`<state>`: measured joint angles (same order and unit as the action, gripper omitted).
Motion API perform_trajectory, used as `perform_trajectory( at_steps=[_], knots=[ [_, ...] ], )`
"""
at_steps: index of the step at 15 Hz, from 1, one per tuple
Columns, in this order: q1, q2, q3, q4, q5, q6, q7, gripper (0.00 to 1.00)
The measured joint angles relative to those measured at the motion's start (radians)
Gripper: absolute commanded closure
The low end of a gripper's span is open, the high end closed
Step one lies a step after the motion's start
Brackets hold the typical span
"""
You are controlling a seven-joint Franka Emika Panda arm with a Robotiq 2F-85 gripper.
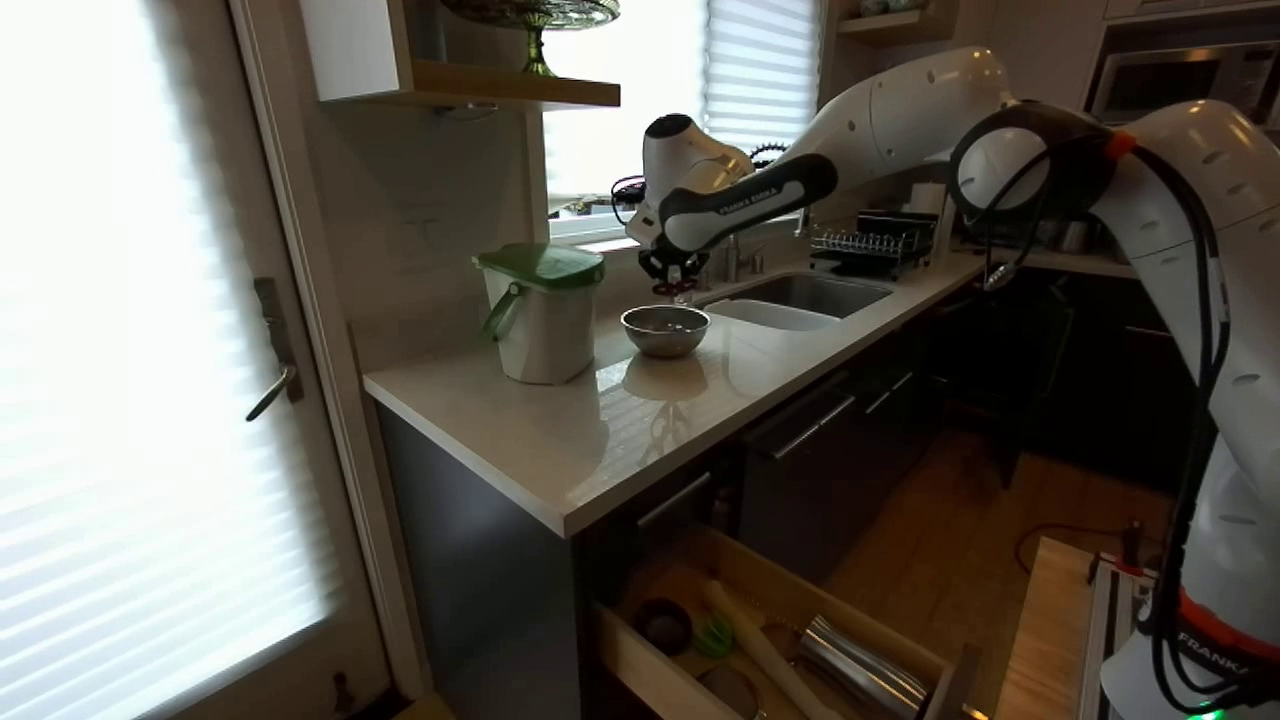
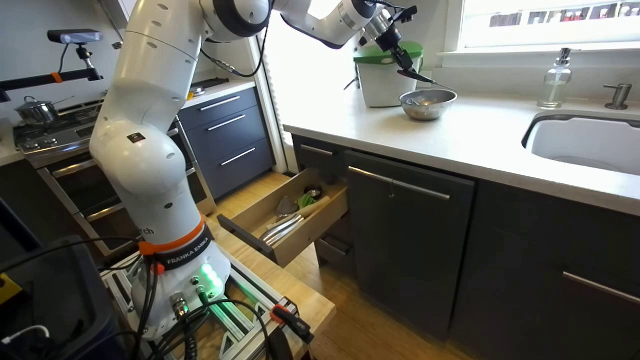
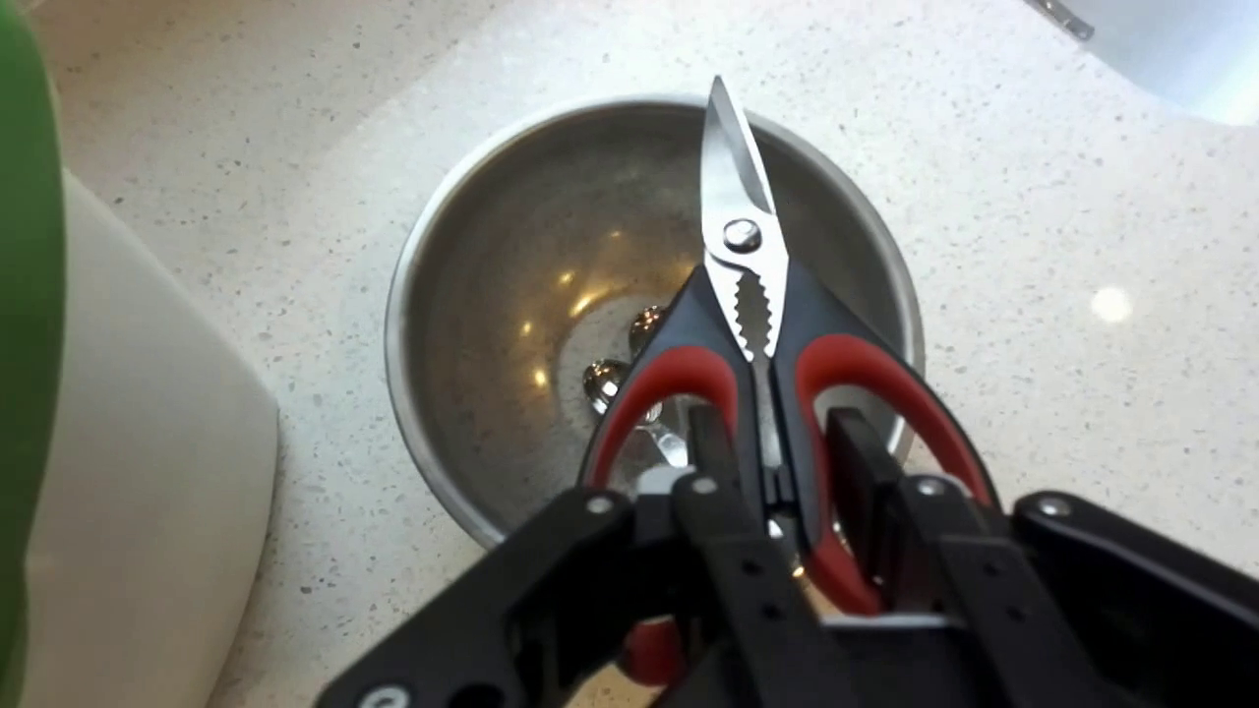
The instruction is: Put the scissors on top of the silver bowl.
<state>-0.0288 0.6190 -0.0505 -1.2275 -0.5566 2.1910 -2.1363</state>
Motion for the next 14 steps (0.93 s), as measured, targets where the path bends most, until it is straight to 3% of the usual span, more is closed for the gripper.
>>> perform_trajectory(
  at_steps=[7,14],
  knots=[
    [0.074,0.064,-0.082,0.046,-0.164,-0.051,0.107,0.93],
    [0.097,0.145,-0.084,0.136,-0.231,-0.181,0.131,0.93]
  ],
)
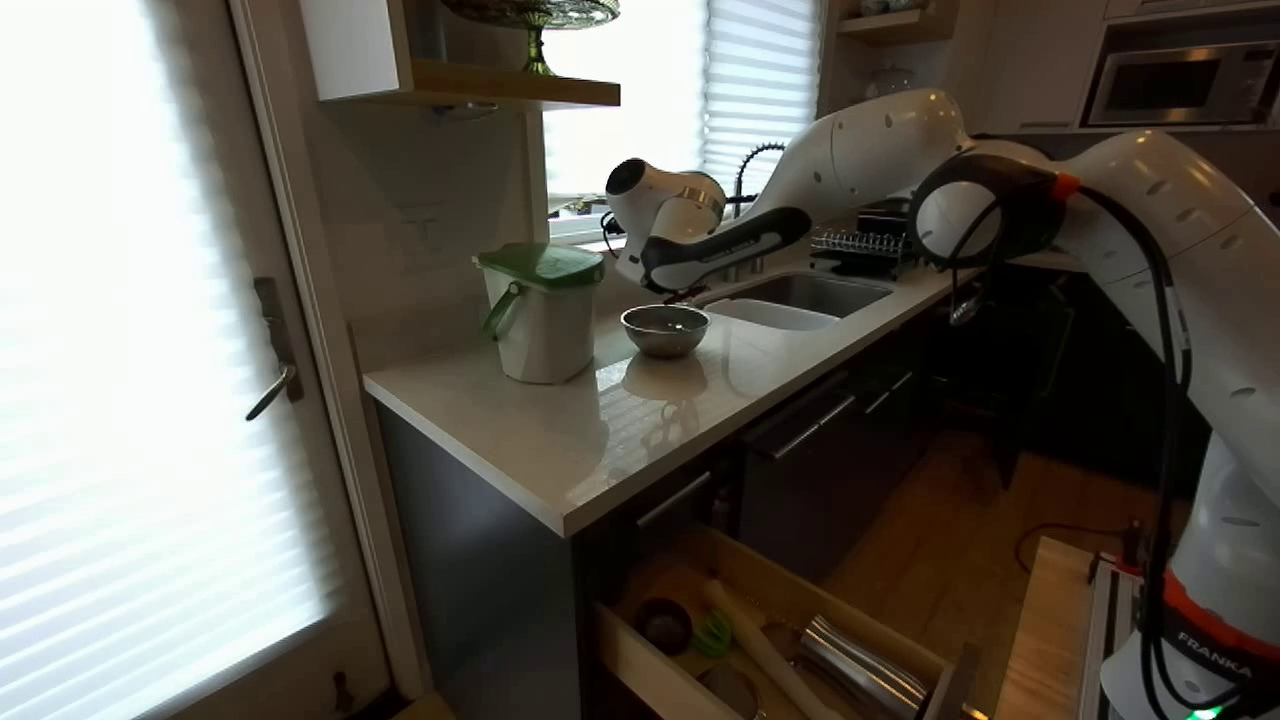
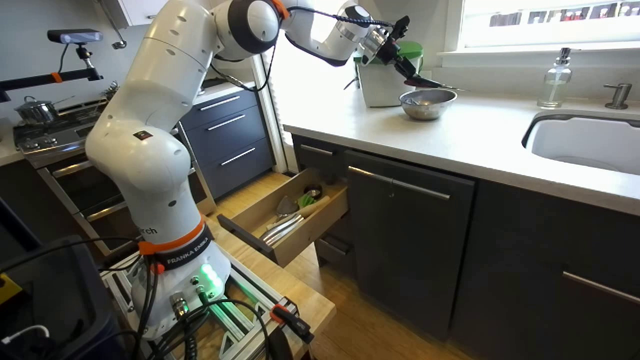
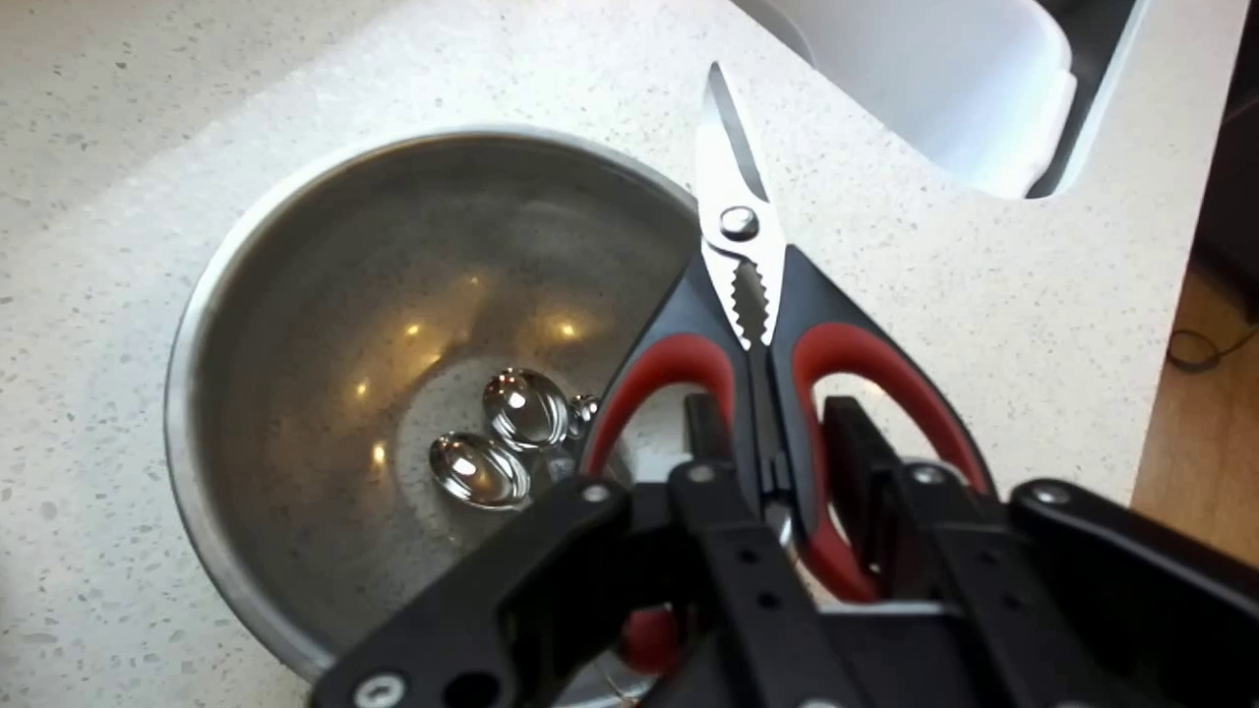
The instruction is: Put the scissors on top of the silver bowl.
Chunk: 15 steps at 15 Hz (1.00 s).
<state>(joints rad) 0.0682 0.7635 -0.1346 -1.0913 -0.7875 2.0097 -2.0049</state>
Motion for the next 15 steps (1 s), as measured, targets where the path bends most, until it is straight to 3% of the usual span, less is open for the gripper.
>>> perform_trajectory(
  at_steps=[1,2,4,9,12,15],
  knots=[
    [0.002,0.015,0.001,0.017,0.0,-0.017,0.0,0.93],
    [0.004,0.03,0.003,0.035,0.0,-0.032,0.0,0.46],
    [0.01,0.061,0.004,0.073,0.0,-0.069,0.0,0.39],
    [0.027,0.103,0.01,0.155,0.0,-0.147,0.002,0.01],
    [0.043,0.063,0.016,0.168,0.007,-0.163,0.049,0.0],
    [0.047,-0.055,0.048,0.115,0.046,-0.167,0.069,0.0]
  ],
)
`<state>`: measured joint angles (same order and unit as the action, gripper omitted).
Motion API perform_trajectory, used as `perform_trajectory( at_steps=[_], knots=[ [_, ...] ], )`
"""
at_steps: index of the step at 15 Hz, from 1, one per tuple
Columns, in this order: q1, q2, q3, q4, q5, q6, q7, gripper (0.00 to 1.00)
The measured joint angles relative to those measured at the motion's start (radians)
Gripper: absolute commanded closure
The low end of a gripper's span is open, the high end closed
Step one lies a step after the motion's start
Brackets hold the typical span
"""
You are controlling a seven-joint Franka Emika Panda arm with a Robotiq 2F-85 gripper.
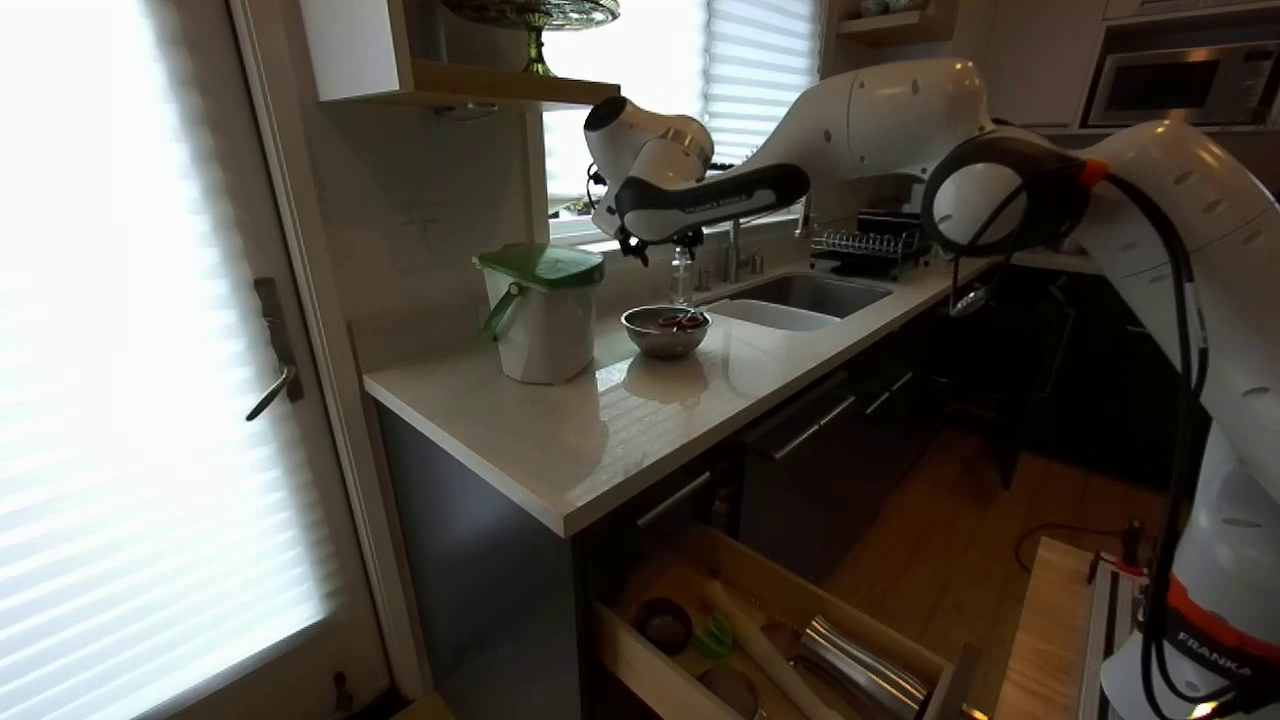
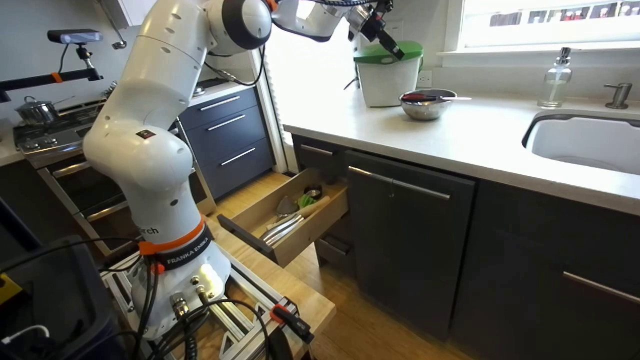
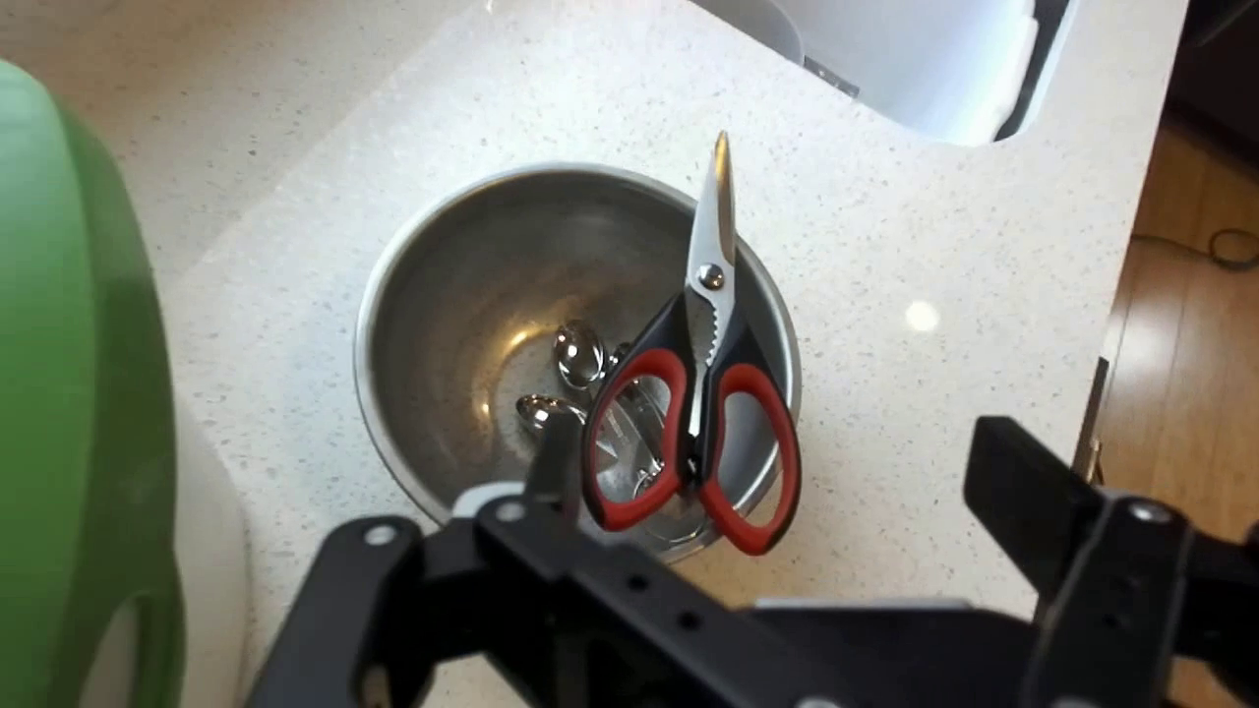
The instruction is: Put the scissors on top of the silver bowl.
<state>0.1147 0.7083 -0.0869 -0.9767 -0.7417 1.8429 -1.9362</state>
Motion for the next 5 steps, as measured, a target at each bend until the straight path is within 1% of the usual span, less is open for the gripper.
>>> perform_trajectory(
  at_steps=[3,5],
  knots=[
    [-0.004,-0.15,0.027,-0.111,0.056,0.005,0.029,0.0],
    [-0.011,-0.242,0.038,-0.188,0.092,0.046,0.071,0.0]
  ],
)
